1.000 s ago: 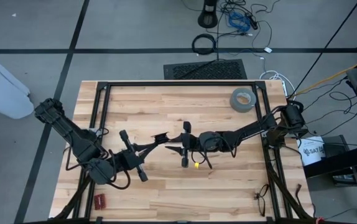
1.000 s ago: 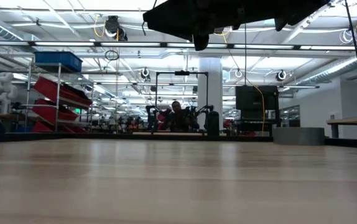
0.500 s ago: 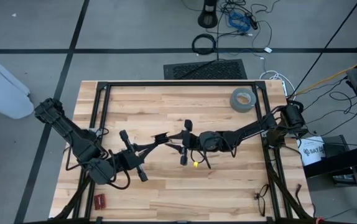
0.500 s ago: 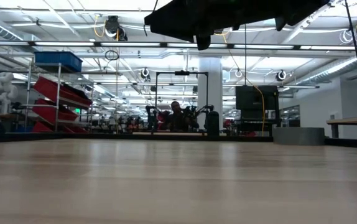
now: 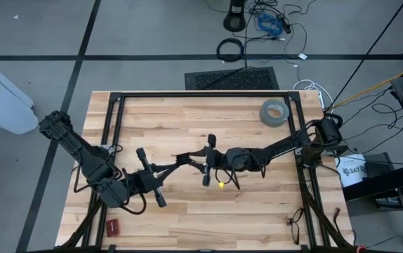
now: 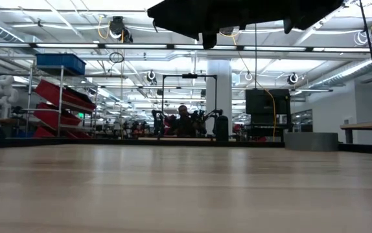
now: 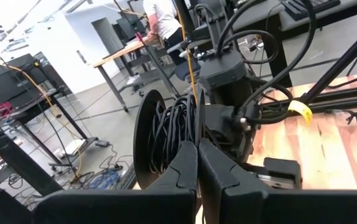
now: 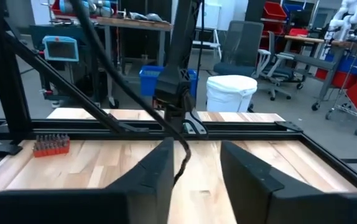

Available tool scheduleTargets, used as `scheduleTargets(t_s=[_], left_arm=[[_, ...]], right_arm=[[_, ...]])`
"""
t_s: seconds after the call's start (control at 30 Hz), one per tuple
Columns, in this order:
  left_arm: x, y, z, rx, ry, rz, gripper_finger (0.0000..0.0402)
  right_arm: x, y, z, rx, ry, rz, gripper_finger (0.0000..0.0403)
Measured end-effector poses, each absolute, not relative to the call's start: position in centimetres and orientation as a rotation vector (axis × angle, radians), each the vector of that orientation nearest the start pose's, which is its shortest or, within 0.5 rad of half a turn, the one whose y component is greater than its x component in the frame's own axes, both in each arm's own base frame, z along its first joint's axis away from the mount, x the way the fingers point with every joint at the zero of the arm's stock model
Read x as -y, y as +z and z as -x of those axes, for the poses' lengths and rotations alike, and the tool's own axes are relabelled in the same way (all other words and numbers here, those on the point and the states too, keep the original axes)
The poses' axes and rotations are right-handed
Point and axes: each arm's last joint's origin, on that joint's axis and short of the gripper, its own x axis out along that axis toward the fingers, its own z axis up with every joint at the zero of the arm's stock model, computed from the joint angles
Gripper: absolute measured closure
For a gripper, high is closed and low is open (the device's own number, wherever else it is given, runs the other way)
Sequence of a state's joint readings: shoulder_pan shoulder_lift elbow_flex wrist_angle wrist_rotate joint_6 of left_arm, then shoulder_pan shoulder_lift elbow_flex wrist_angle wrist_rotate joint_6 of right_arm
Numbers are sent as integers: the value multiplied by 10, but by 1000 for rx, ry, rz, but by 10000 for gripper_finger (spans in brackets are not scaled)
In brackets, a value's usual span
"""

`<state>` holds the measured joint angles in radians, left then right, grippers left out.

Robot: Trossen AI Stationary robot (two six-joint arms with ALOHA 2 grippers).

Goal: Coil cords
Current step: Coil the black wire onto the spool

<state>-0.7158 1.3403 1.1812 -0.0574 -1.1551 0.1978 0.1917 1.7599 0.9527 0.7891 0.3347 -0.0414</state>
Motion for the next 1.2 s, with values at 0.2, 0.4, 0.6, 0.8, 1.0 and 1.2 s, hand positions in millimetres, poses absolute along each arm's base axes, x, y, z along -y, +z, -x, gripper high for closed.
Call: scheduleTargets(t_s=[0.2,0.4,0.6,0.8,1.0,1.2], left_arm=[[169,364,-235,-174,425,-372,401],[173,364,-232,-177,407,-397,401],[180,363,-227,-180,374,-430,401],[185,359,-226,-185,282,-445,401],[185,357,-230,-193,117,-465,401],[184,358,-243,-149,31,-546,401]], right_arm=[[-62,225,-372,-28,-147,64,343],[-63,223,-372,-46,-145,84,398],[-64,225,-370,-65,-140,103,401],[-64,243,-359,-85,-99,129,402],[-65,260,-349,-74,-11,114,402],[-68,261,-348,-76,63,107,403]])
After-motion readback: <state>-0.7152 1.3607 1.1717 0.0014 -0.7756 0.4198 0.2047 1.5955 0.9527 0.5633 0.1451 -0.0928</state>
